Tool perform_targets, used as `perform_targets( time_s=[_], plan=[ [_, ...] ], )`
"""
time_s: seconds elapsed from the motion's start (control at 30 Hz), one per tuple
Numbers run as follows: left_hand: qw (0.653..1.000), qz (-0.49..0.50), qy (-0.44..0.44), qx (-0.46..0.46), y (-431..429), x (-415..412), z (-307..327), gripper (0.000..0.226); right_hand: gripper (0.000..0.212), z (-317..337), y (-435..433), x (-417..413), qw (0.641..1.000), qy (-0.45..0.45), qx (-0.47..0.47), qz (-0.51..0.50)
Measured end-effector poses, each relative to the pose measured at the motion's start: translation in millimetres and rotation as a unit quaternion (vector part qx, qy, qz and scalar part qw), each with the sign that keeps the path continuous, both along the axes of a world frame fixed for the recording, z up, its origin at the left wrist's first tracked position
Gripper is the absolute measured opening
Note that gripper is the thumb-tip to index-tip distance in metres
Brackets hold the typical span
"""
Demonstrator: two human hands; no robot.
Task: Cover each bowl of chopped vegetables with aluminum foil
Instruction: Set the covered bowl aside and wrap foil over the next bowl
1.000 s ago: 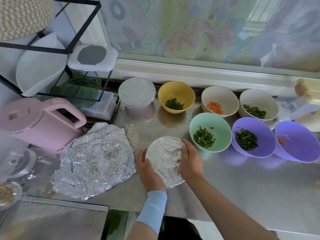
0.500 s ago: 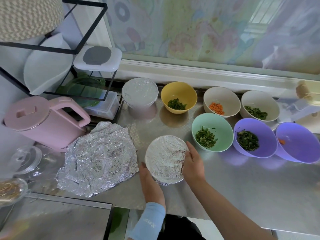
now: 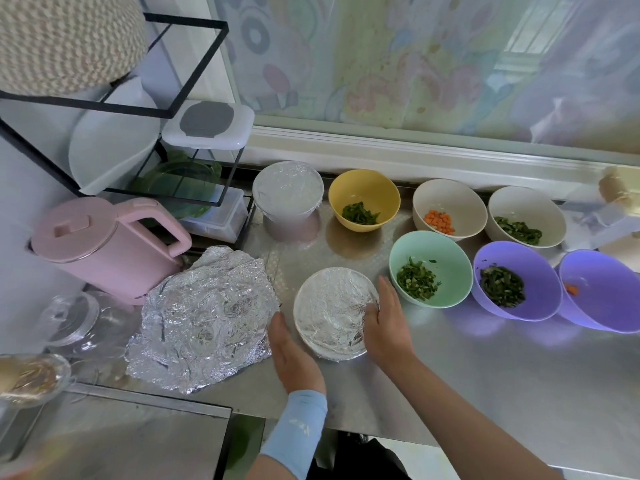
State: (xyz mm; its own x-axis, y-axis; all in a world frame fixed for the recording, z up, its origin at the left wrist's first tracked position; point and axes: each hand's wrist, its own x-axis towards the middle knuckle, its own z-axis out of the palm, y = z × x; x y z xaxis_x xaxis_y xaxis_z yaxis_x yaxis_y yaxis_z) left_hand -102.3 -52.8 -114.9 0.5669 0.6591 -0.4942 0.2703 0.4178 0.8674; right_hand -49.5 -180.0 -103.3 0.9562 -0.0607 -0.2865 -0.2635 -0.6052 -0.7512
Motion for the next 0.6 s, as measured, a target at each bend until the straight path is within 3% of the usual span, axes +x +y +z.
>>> perform_targets(
  time_s=[0.17,0.23,0.47,0.6],
  plan=[
    [1.0,0.023,0.004,-0.008,-23,20,-1,0.049,0.052,-2,7,2,0.999,0.016,0.021,-0.018],
    [0.999,0.023,0.029,0.033,-18,34,-2,0.046,0.051,-3,10,-4,0.999,0.009,0.029,-0.043],
    [0.981,-0.096,0.023,0.167,18,41,1,0.04,0.054,-3,5,4,0.998,0.023,0.033,-0.041],
    [0.977,-0.19,-0.011,0.099,22,42,-2,0.041,0.051,-6,8,11,0.996,0.048,0.065,-0.037]
  ],
)
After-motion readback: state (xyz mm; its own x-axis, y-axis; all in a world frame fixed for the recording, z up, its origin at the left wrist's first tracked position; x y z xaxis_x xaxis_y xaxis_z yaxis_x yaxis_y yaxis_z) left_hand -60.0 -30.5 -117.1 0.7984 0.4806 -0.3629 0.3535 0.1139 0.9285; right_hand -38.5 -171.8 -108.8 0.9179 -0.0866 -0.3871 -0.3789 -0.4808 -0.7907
